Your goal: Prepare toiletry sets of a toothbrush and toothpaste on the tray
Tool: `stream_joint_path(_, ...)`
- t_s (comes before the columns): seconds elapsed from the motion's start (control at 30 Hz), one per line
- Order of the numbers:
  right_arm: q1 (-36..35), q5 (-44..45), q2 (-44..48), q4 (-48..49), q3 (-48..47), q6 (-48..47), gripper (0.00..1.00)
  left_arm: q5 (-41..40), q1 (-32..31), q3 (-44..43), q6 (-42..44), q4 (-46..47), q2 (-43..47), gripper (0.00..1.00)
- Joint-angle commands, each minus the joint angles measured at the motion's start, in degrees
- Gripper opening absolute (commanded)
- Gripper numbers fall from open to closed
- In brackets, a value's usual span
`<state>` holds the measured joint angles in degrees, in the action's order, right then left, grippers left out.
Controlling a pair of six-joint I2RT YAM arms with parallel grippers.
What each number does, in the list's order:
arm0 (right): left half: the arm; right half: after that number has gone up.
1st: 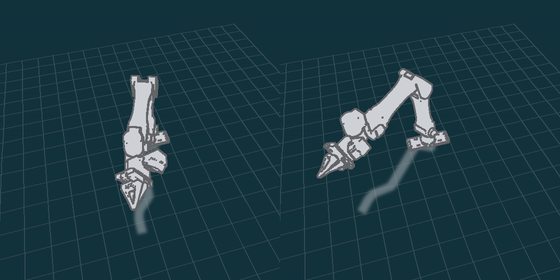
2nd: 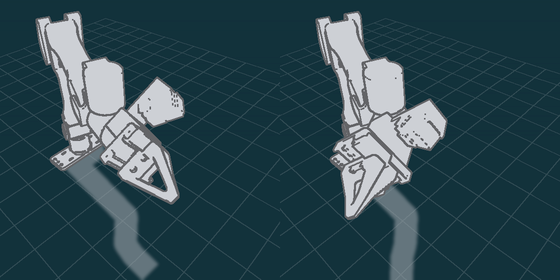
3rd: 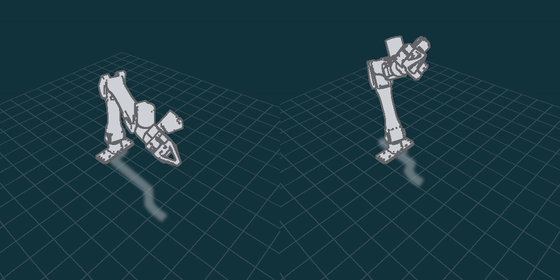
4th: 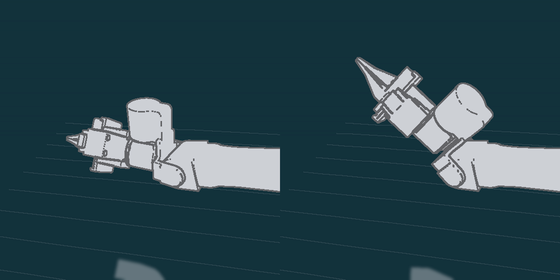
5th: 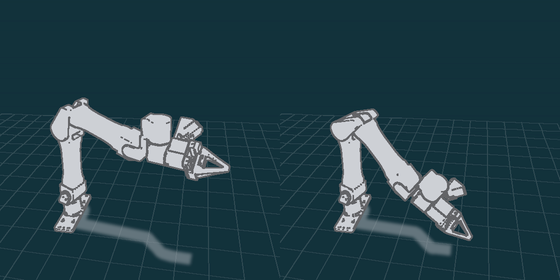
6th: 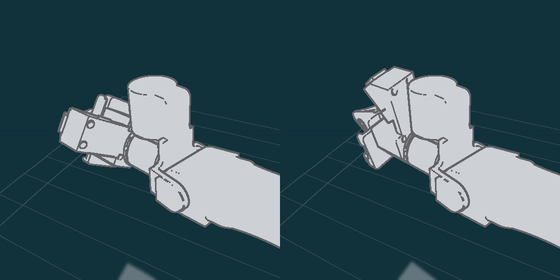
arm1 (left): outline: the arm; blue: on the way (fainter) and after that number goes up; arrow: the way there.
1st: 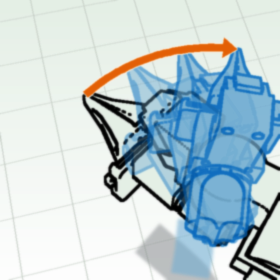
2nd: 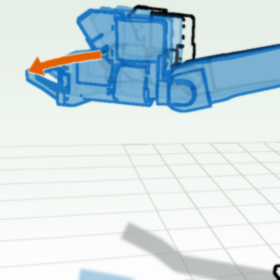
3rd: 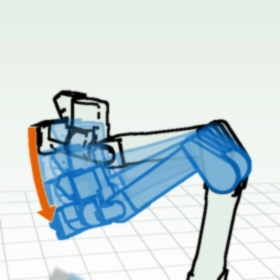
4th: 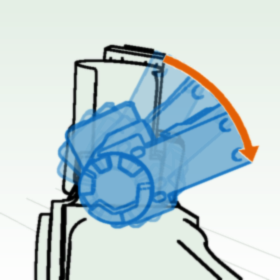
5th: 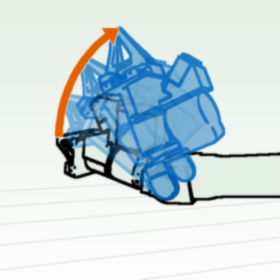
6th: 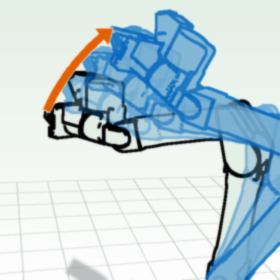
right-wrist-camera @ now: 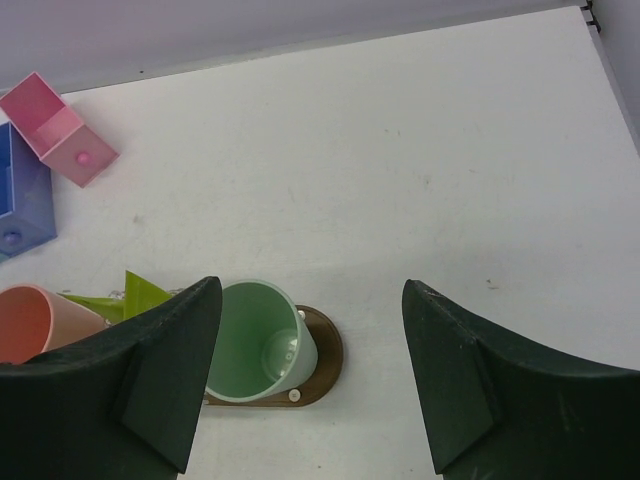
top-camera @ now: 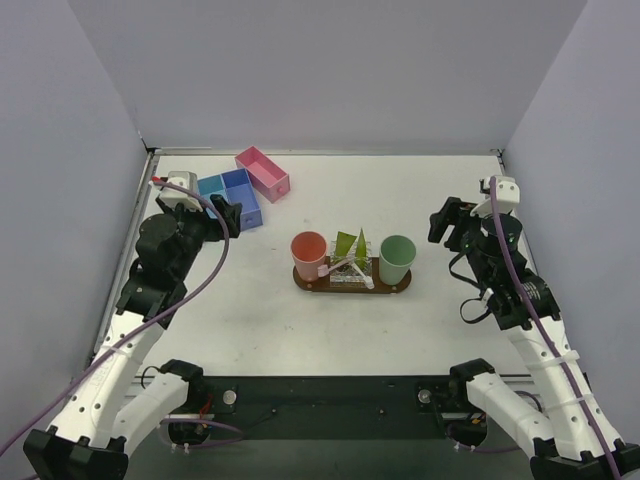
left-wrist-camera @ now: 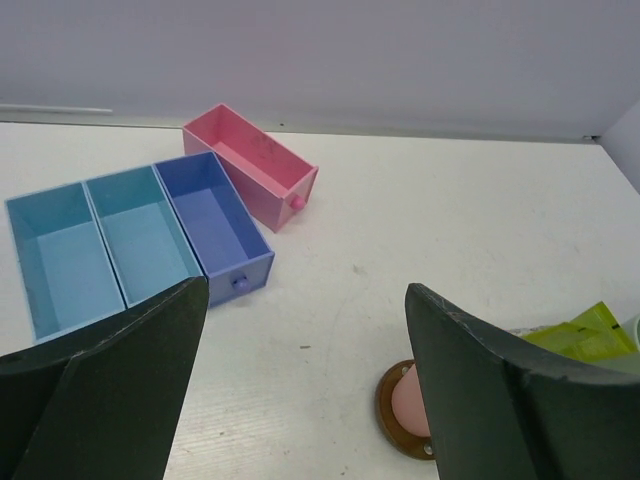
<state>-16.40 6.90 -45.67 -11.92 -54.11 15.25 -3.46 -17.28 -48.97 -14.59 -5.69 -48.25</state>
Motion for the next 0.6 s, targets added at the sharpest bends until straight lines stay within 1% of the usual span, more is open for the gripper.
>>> stream_joint_path(0.0, 0.41, 2.77, 0.50, 2.61, 0.32, -0.65, 0.68, -5.85, -0.12, 0.37, -0.18, 4.02, 2.02, 0.91)
stream_joint_path(0.37, 0.41, 3.21, -0.29, 2.87, 0.49, -1.18, 0.67, -6.64, -0.04, 2.21, -0.18, 4.82, 5.27, 0.91)
stream_joint_path(0.57, 0.41, 3.48, -0.12, 2.69, 0.49, -1.36, 0.67, -6.82, -0.04, 1.86, 0.17, 4.82, 5.36, 0.92)
